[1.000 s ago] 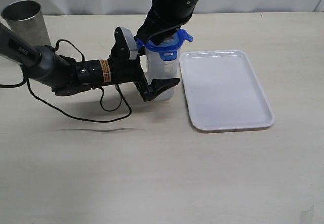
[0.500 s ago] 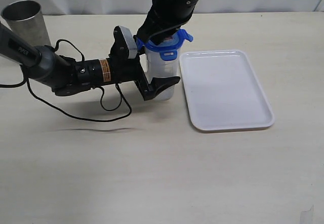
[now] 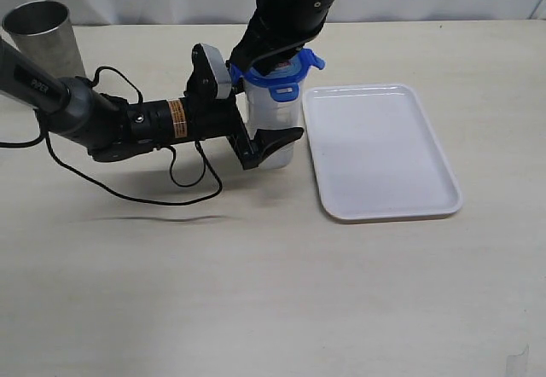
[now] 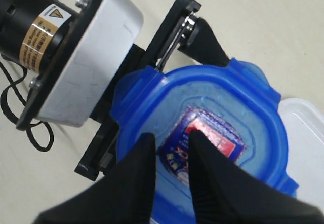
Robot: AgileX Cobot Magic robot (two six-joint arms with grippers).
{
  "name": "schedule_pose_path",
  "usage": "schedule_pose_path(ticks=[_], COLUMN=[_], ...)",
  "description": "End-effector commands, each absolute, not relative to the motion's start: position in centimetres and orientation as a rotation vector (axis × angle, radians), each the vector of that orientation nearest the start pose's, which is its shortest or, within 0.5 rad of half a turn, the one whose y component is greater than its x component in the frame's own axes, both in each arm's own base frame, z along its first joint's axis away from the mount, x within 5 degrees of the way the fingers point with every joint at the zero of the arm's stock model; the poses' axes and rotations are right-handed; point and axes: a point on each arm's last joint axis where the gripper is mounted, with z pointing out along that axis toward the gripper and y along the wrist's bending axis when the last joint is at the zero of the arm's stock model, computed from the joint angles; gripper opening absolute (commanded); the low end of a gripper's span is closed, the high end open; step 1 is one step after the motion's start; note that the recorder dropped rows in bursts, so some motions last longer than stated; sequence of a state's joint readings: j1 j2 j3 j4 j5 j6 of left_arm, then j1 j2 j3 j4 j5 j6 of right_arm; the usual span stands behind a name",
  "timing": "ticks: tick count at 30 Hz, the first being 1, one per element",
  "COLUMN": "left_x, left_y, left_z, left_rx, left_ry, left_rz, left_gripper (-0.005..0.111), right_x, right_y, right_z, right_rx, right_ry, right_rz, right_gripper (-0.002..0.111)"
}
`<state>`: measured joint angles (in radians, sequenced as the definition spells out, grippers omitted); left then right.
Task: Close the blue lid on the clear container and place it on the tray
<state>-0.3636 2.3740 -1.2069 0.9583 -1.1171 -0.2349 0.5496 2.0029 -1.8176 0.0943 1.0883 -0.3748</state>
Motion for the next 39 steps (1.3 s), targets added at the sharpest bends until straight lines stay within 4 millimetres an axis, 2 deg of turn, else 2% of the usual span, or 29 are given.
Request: schedule_pose_path(ticks=[1,5,6,12,20,23,26,29,32,34,36,39], left_x=[37.9,37.6,37.5,37.6,37.4,37.3,37.2,37.1,36.9,37.3,37.4,37.4], left_y=[-21.4,-21.4,-21.4,-20.9,-21.0,-21.0,-21.1,-21.1,-20.4,-19.4,-18.8,-18.6], left_z=[6.9,6.4,6.3,6.3,6.3,7.0,7.5,7.5,8.3,8.2,8.1,8.1], left_rx=[1.091,1.168,1.183,1.162,1.152,1.173,1.154,1.167,1.160,1.161,1.172,1.186], left_ry=[1.378,1.388,1.386,1.427,1.461,1.444,1.470,1.456,1.360,1.368,1.371,1.371], left_rz=[-0.753,-0.748,-0.748,-0.788,-0.851,-0.862,-0.903,-0.915,-0.992,-0.977,-0.971,-0.971], left_gripper=[0.055,0.006,0.000,0.000,0.000,0.000,0.000,0.000,0.000,0.000,0.000,0.000], right_x=[37.3,37.3,37.3,37.3,36.4,35.8,35.3,35.0,34.2,33.6,33.1,32.8], right_y=[23.2,23.2,23.2,23.2,22.6,22.3,22.0,21.9,22.2,22.7,22.9,23.2], right_z=[25.1,25.1,25.1,25.7,30.3,32.0,33.2,33.6,33.3,33.3,33.3,33.2], right_rx=[-1.239,-1.239,-1.241,-1.246,-1.203,-1.182,-1.170,-1.184,-1.403,-1.510,-1.667,-1.766], right_ry=[2.576,2.576,2.575,2.556,2.394,2.350,2.324,2.323,2.269,2.206,2.113,2.043], right_rz=[0.127,0.127,0.127,0.127,0.132,0.145,0.147,0.144,0.181,0.265,0.284,0.252], right_gripper=[0.023,0.023,0.023,0.023,0.023,0.023,0.023,0.023,0.030,0.038,0.038,0.038])
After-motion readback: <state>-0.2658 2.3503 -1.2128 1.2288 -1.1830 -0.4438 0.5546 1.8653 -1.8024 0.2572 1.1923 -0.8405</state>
